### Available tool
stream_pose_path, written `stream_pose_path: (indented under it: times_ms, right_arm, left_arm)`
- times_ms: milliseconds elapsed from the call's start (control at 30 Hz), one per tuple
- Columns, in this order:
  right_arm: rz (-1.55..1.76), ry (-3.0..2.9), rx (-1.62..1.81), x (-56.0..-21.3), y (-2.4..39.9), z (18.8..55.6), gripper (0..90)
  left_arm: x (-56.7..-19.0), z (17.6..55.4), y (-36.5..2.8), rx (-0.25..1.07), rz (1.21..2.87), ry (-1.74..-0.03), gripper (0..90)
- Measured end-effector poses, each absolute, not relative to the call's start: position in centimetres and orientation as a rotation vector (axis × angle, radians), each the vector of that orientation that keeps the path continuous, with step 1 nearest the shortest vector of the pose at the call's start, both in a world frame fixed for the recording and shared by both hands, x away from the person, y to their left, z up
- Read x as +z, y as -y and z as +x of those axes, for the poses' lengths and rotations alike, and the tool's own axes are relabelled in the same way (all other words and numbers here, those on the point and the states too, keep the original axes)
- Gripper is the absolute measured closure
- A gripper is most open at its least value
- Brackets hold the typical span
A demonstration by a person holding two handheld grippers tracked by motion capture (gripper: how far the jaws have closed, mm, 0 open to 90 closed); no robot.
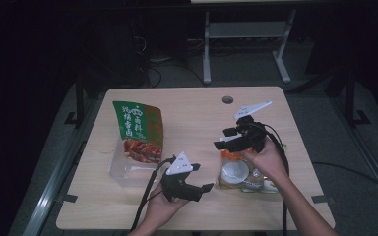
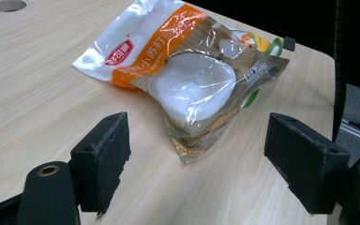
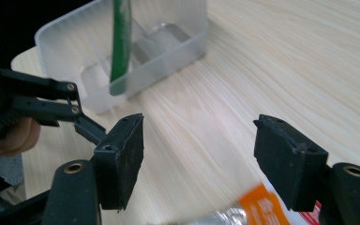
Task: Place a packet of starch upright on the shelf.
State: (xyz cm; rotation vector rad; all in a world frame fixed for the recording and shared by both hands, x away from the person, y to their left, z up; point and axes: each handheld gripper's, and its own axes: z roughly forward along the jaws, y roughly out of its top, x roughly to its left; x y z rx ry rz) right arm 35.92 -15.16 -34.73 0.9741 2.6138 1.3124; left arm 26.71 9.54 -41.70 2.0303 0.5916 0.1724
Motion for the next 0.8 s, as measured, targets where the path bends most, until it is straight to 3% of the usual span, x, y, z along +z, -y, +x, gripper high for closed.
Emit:
stream_pose_path:
  times_ms: [500,800]
  right_arm:
    - [1.176,-2.565,1.147,-36.7,20.6,35.7,30.6]
    - [1.335,-2.517,1.088,-38.7,24.4,35.6,30.7]
  left_arm:
    - [-42.6,27.9,-6.2,0.138,2.055,-0.56,28.1]
    - [-43.4,28.4,-5.6,0.118,2.069,-0.59,26.9]
